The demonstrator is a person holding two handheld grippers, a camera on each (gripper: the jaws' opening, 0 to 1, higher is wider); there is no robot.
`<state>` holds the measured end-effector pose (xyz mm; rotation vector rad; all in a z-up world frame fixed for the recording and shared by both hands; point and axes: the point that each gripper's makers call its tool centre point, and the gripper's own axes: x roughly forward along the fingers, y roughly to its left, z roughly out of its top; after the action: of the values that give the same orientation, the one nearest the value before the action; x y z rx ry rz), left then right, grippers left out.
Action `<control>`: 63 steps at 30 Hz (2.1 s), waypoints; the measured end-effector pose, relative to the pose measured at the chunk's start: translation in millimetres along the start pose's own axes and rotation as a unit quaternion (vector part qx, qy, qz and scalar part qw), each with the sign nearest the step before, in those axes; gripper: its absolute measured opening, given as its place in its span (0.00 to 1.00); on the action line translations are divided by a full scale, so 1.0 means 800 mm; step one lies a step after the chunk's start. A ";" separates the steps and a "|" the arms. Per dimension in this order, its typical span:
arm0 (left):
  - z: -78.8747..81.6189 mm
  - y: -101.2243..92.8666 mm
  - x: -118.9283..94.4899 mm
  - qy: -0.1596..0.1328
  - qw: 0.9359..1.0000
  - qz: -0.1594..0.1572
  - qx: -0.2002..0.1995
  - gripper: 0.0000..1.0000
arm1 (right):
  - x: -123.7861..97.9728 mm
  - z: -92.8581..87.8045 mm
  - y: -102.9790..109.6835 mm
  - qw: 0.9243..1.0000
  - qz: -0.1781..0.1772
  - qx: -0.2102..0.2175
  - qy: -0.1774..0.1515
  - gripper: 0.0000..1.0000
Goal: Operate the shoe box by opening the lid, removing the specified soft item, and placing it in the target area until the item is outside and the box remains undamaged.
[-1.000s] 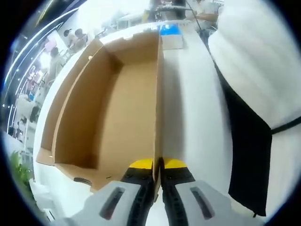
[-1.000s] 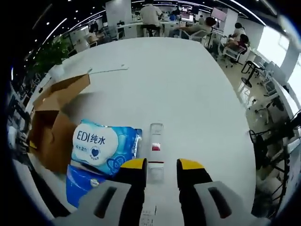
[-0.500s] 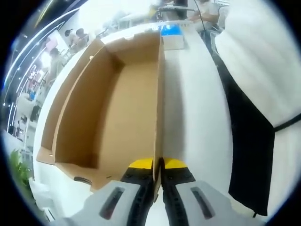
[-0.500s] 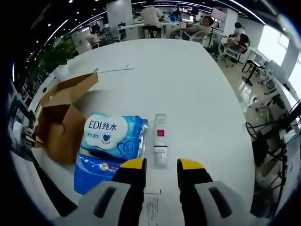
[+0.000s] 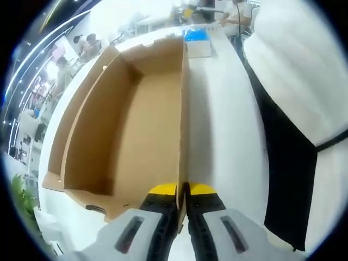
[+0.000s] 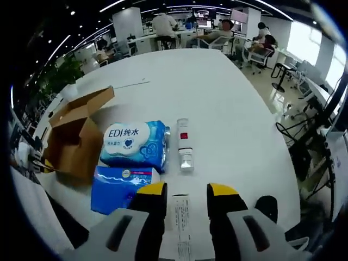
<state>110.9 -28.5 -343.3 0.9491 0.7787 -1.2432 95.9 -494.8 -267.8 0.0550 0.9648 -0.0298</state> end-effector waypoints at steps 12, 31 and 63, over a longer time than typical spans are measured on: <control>0.001 0.001 0.000 0.002 1.000 -0.006 0.003 0.04 | -0.005 -0.042 0.007 0.999 -0.003 -0.007 0.033 0.28; 0.001 -0.001 0.000 0.001 1.000 0.000 0.005 0.04 | -0.001 -0.093 0.011 0.997 0.004 -0.008 0.075 0.23; 0.001 -0.001 -0.001 0.004 1.000 -0.002 -0.005 0.04 | 0.051 -0.067 -0.030 0.997 0.007 -0.034 0.068 0.19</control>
<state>109.8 -28.9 -342.8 0.9448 0.7938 -1.2382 74.1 -515.3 -332.8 0.0014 1.1013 0.0196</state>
